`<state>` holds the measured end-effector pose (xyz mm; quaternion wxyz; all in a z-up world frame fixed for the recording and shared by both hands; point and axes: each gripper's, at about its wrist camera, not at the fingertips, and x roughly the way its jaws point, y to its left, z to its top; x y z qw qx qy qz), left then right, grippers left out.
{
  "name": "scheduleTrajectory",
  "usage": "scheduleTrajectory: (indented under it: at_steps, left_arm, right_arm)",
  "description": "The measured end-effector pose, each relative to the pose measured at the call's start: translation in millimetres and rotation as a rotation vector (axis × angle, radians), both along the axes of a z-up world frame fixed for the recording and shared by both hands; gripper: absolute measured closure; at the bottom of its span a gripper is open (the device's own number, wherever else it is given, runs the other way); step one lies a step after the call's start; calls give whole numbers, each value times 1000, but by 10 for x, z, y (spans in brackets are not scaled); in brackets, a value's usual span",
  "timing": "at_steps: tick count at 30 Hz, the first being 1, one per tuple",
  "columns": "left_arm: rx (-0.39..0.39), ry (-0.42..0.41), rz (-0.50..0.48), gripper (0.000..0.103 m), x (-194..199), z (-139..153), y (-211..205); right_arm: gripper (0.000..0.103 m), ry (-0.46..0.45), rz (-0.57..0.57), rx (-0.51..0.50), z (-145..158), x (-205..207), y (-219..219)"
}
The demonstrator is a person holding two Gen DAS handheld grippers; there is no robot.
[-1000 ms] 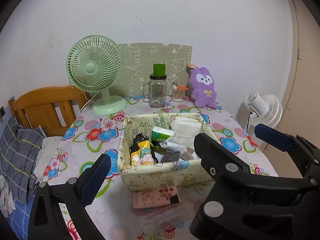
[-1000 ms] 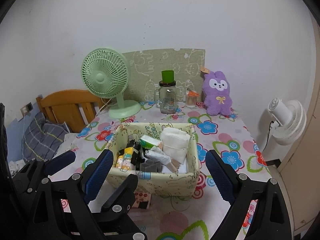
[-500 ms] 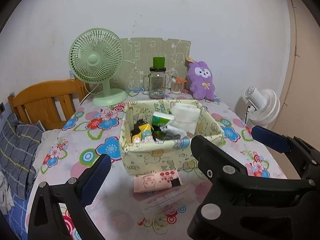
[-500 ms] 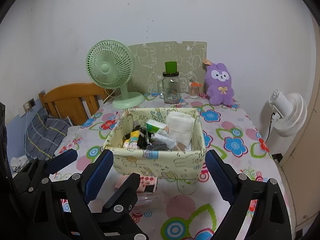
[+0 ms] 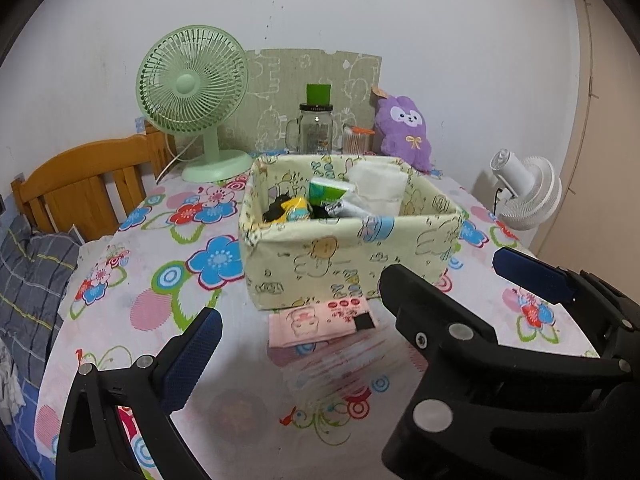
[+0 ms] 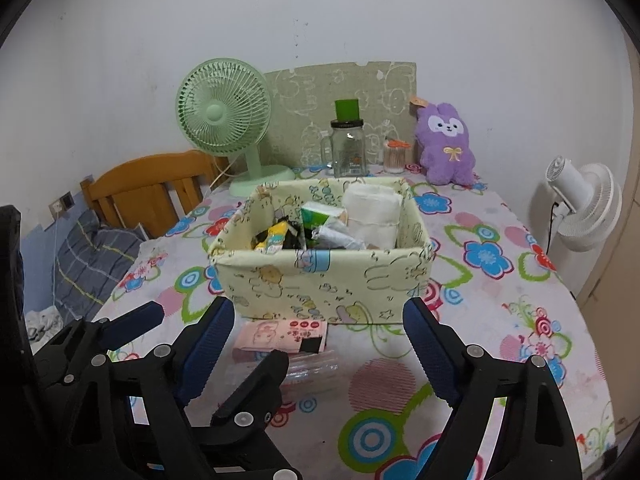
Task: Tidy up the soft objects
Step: 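Withdraw both open tools up and back from the fabric box, then lower both tools toward the clear straw bag and pink wipes pack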
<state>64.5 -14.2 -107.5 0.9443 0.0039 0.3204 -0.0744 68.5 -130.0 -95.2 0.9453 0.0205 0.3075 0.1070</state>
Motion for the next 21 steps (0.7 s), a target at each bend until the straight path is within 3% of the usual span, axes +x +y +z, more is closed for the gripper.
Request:
scheduleTrajectory:
  at_steps: [21]
  left_arm:
    - [40,73,-21,6,54,-410,42]
  right_arm:
    - [15,104,-2,-23,-465,62,90]
